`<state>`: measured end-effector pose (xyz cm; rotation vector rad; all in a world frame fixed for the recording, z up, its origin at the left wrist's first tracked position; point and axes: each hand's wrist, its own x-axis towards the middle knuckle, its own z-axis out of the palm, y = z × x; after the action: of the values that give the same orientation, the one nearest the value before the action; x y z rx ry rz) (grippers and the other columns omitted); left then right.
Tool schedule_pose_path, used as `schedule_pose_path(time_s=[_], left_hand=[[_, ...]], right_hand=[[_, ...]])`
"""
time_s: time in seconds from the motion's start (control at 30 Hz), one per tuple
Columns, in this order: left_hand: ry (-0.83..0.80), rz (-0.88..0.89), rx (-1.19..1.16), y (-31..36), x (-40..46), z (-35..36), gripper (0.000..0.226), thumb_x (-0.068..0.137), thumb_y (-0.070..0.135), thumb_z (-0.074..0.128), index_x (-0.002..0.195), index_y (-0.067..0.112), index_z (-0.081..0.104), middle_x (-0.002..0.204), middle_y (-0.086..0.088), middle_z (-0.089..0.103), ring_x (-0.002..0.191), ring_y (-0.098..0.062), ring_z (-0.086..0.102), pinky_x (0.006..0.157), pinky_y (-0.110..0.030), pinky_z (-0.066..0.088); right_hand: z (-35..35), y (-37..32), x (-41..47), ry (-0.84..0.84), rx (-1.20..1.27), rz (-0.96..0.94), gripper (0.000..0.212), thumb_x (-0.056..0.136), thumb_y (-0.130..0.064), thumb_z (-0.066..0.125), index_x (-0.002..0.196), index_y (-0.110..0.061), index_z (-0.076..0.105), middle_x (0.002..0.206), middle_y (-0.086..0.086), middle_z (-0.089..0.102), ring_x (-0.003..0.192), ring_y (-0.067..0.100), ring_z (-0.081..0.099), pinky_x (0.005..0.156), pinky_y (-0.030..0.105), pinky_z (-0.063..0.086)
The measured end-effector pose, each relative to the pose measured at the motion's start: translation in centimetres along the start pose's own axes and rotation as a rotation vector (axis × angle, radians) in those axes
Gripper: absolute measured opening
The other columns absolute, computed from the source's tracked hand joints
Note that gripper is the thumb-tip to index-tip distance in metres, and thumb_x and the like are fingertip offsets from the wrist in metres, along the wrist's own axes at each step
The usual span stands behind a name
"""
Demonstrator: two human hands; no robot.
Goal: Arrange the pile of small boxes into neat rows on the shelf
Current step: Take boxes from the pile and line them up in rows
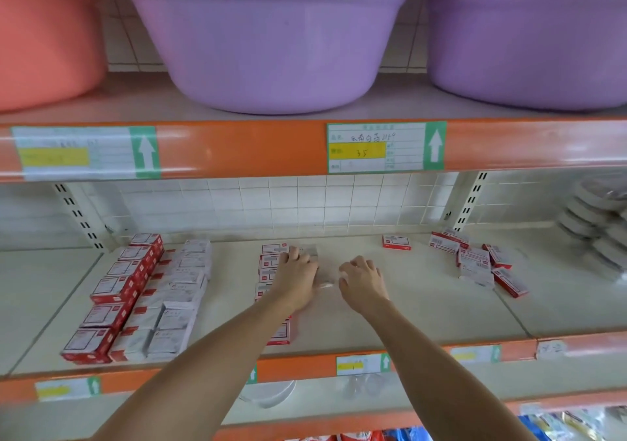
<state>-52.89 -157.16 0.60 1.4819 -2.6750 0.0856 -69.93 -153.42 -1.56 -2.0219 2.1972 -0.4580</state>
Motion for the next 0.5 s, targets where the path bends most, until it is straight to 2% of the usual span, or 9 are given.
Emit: schedule_pose_path(time_s=[0.13, 0.2, 0.37, 0.5], left_hand=[[0.004, -0.005, 0.021, 0.2, -0.2, 0.0, 0.056, 0.096, 0.057, 0.04, 0.128, 0.013, 0.056, 0.129, -0.004, 0.054, 0.129, -0.03, 0.032, 0.107, -0.043, 0.028], [0.004, -0.007, 0.042, 0.1, -0.3, -0.2, 0.053, 0.097, 0.053, 0.042, 0.127, 0.012, 0.055, 0.132, -0.006, 0.051, 0.129, -0.03, 0.032, 0.107, -0.043, 0.028], [-0.053, -0.035, 0.052, -0.9, -0.6, -0.5, 0.043, 0.092, 0.03, 0.057, 0.129, 0.012, 0.046, 0.141, -0.009, 0.037, 0.134, -0.031, 0.026, 0.112, -0.045, 0.026], [-0.085, 0.004, -0.026, -1.9, -0.9, -0.3, 0.054, 0.089, 0.017, 0.058, 0.138, 0.024, 0.038, 0.141, -0.008, 0.034, 0.136, -0.033, 0.023, 0.112, -0.049, 0.025]], right_hand=[[0.0, 0.2, -0.2, -0.01, -0.013, -0.003, 0.033, 0.097, -0.028, 0.046, 0.125, -0.024, 0.06, 0.131, 0.003, 0.049, 0.122, 0.024, 0.043, 0.103, 0.035, 0.035], [0.0, 0.1, -0.2, -0.012, -0.013, -0.001, 0.033, 0.097, -0.028, 0.046, 0.126, -0.024, 0.06, 0.131, 0.003, 0.049, 0.122, 0.024, 0.043, 0.104, 0.035, 0.035], [-0.2, -0.2, 0.3, -0.034, -0.034, 0.014, 0.033, 0.096, -0.029, 0.046, 0.127, -0.024, 0.058, 0.132, 0.003, 0.048, 0.123, 0.024, 0.042, 0.103, 0.035, 0.035], [-0.2, -0.7, 0.5, -0.041, -0.049, 0.035, 0.032, 0.095, -0.027, 0.046, 0.125, -0.022, 0.058, 0.13, 0.004, 0.048, 0.122, 0.025, 0.042, 0.102, 0.035, 0.035]])
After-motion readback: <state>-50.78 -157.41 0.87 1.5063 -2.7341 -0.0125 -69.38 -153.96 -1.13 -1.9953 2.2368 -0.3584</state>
